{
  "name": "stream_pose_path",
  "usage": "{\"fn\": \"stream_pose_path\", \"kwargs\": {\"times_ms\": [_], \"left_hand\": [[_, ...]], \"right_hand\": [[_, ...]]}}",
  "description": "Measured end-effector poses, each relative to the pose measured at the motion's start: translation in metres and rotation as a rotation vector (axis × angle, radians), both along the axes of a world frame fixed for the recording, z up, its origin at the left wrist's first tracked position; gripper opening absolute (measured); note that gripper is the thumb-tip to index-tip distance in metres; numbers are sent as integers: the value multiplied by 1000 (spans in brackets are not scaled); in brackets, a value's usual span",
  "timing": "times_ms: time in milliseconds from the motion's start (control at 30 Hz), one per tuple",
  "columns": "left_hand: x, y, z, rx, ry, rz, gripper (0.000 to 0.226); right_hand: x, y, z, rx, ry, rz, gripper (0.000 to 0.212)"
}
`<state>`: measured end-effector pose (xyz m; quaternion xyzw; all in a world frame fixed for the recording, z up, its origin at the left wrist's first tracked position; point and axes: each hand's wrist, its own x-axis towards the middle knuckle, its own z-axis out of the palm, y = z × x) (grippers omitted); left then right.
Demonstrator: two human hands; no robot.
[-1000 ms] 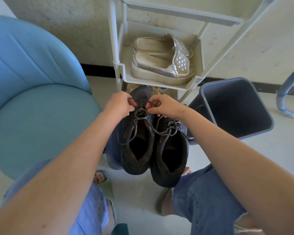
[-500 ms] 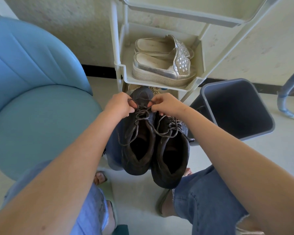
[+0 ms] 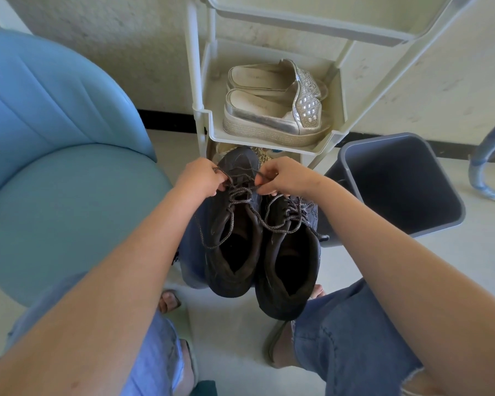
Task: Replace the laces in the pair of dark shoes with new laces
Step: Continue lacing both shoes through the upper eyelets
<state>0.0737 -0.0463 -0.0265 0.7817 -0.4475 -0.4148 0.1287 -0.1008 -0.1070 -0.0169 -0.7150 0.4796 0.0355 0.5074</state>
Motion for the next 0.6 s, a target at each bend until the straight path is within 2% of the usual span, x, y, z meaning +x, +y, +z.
{"fn": "stream_pose_path", "kwargs": {"times_ms": [67, 167, 200, 300, 367, 467, 600], "left_hand": [[-2, 0, -2, 15, -9, 13, 25], [-3, 2, -2, 64, -67, 13, 18], [-4, 2, -2, 82, -80, 18, 22], [-4, 2, 0, 122, -92, 19, 33], [-4, 2, 0, 156, -114, 0, 32], [-7, 0, -4, 122, -54, 32, 27], [-10, -2, -9, 11, 70, 117, 31]], "right_hand": [[-2, -1, 2, 42, 2, 42, 13], [-2, -1, 3, 94, 34, 79, 16], [-3, -1, 3, 103, 35, 74, 20], [-3, -1, 4, 123, 17, 3, 27], [-1, -1, 2, 131, 8, -68, 22], [4, 2, -2, 112, 9, -127, 12], [7, 5, -4, 114, 45, -106, 23]]}}
